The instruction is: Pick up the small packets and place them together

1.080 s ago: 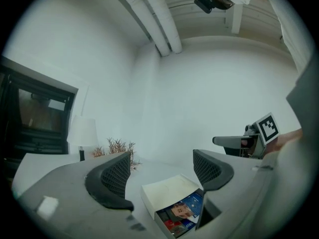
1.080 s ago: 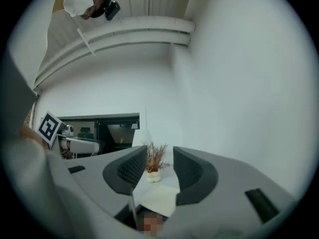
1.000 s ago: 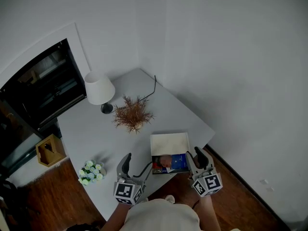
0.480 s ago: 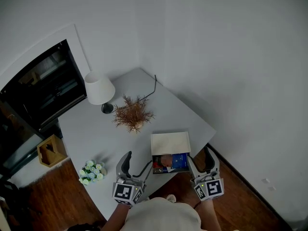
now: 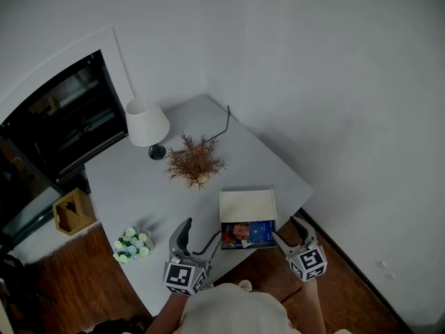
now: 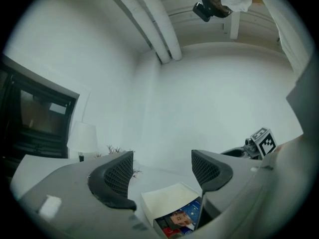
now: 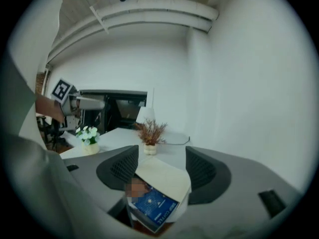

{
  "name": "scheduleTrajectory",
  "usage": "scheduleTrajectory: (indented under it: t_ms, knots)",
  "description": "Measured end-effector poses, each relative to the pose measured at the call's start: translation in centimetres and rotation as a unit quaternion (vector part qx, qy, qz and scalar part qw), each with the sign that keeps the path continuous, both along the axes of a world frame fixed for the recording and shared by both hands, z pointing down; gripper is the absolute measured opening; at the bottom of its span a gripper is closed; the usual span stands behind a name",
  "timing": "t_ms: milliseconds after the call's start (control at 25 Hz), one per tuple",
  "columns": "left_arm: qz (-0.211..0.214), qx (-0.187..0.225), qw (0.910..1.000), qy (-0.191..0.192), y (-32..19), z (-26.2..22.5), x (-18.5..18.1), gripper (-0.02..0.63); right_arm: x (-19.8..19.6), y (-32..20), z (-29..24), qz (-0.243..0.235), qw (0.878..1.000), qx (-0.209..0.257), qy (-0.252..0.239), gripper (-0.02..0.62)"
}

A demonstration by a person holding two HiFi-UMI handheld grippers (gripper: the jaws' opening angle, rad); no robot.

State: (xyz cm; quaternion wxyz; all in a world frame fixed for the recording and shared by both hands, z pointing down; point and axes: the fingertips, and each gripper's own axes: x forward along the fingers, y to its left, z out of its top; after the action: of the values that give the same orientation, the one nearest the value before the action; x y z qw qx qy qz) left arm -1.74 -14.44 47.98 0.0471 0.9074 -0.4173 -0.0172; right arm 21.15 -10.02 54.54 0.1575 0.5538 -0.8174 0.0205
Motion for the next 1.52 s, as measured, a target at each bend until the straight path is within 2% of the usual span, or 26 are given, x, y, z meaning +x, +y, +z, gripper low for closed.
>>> scheduleTrajectory:
  t_ms: [120,240,320,360,480,560,600,800,960,1040,1200,1280,1360,1440,1520]
  knots:
    - [-0.007,-0.008,0.9999,-0.002,-0.2,0.4,-0.3,0.356,-0.9,-0.9,6.2,-0.062,0.993,-0.094,0.044,0.288]
    - [-0.009,-0.014,0.9999,-0.004,-0.1,0.8,-0.5,0.356,-1.7,-1.7,12.1,-0.121,0.972,-0.175,0.103,0.288]
    - [-0.013,-0.014,0.9998,-0.007,-0.2,0.8,-0.7,0.356,-2.5,-2.4,14.8,-0.156,0.954,-0.204,0.155,0.293]
    - [-0.015,-0.014,0.9998,-0.009,-0.2,0.8,-0.9,0.356,-2.9,-2.7,16.0,-0.174,0.943,-0.216,0.184,0.33]
    - [-0.025,-0.014,0.9995,-0.009,-0.2,0.7,-1.7,0.356,-3.3,-2.4,19.6,-0.227,0.899,-0.264,0.266,0.33]
    - [-0.035,-0.015,0.9993,-0.009,-0.3,0.9,-2.4,0.356,-3.5,-2.2,21.3,-0.253,0.873,-0.285,0.304,0.33]
    - [-0.039,-0.015,0.9991,-0.009,-0.4,0.9,-2.7,0.356,-3.5,-2.2,22.0,-0.26,0.865,-0.292,0.315,0.33]
    - [-0.053,-0.018,0.9984,-0.01,-0.2,1.1,-3.8,0.356,-3.6,-2.1,24.1,-0.282,0.832,-0.32,0.354,0.321]
    - [-0.059,-0.018,0.9981,-0.012,-0.1,1.4,-4.2,0.356,-3.2,-2.4,25.6,-0.29,0.811,-0.311,0.402,0.301]
    - [-0.064,-0.019,0.9976,-0.017,-0.1,1.6,-4.5,0.357,-3.2,-2.8,26.2,-0.291,0.806,-0.293,0.424,0.296]
    - [-0.067,-0.023,0.9974,-0.015,-0.1,1.8,-4.6,0.356,-3.5,-2.5,25.7,-0.281,0.823,-0.285,0.403,0.221]
    - [-0.067,-0.023,0.9974,-0.015,-0.1,1.9,-4.6,0.357,-3.6,-2.0,25.0,-0.285,0.826,-0.285,0.394,0.178]
    - [-0.067,-0.024,0.9973,-0.015,-0.1,2.0,-4.6,0.356,-3.7,-1.6,24.1,-0.286,0.83,-0.284,0.385,0.086]
    - [-0.065,-0.024,0.9975,-0.014,-0.2,2.1,-4.4,0.356,-3.5,-1.4,23.4,-0.284,0.834,-0.285,0.378,0.044]
    - [-0.061,-0.024,0.9977,-0.015,-0.2,2.1,-4.1,0.356,-3.2,-1.0,22.8,-0.283,0.835,-0.287,0.374,0.035]
